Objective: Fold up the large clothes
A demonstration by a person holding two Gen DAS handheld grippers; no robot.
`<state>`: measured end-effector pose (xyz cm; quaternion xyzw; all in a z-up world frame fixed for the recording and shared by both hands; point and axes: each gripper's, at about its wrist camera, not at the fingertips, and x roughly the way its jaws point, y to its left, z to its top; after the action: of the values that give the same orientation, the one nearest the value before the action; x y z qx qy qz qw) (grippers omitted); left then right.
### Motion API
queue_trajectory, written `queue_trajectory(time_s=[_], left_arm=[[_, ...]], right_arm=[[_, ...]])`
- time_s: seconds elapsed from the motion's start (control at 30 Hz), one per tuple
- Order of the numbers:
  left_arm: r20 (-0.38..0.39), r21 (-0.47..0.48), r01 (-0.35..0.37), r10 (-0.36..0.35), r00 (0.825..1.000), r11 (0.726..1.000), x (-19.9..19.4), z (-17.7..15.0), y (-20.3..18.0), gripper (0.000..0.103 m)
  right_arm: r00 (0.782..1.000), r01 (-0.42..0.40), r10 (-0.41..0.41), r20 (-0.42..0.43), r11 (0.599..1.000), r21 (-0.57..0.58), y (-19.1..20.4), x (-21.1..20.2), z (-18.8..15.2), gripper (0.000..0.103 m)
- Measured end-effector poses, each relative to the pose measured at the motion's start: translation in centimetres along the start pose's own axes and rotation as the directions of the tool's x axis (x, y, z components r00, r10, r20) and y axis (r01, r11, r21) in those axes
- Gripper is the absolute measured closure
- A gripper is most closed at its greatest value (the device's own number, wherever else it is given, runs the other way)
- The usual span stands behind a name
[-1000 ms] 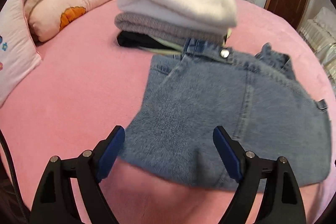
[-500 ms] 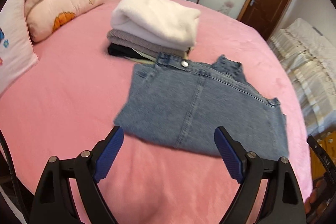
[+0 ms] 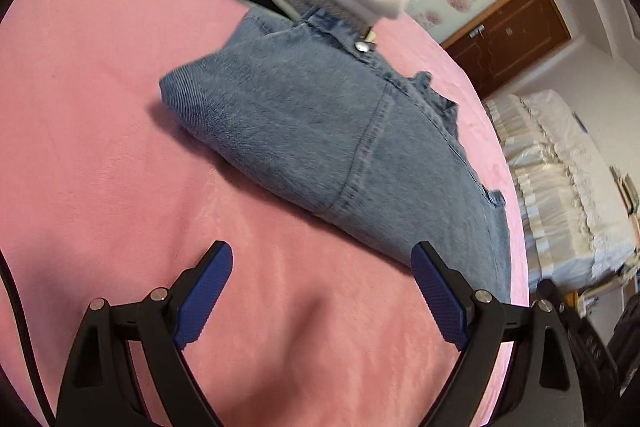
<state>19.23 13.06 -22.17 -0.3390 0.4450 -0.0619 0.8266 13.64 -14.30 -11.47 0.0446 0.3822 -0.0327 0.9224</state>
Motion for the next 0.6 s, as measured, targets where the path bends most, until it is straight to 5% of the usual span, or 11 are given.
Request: queue_trajectory(time_s=[0.37,0.47,0.53,0.6], left_arm=[[0.127,-0.045,0.044,-0.038,0.991,0.998,5.8,4.9,1.3,0.016],[0.148,-0.073,-0.021,0.031,0.988,0.997,6.8,6.6,1.1,0.031],[0.166,-0.070,-0.095,0.106,0.980,0.993,7.2,7.2,0.7,0.058],[0.190,-0.060,-0.101,0.111,0.976,0.993,7.1,7.3,0.5,0.070]], right_arm=[[0.999,0.007,-0.008,-0.041,1.000,-0.008,0.0,4.1,-0.4,0.080],[0.999,0.021,-0.022,-0.046,1.000,-0.020,0.1,5.2,-0.5,0.080],[0.998,0.031,-0.032,-0.046,0.999,-0.028,0.1,5.7,-0.5,0.080],[0.998,0.042,-0.044,-0.045,0.998,-0.046,0.2,6.3,-0.3,0.080]])
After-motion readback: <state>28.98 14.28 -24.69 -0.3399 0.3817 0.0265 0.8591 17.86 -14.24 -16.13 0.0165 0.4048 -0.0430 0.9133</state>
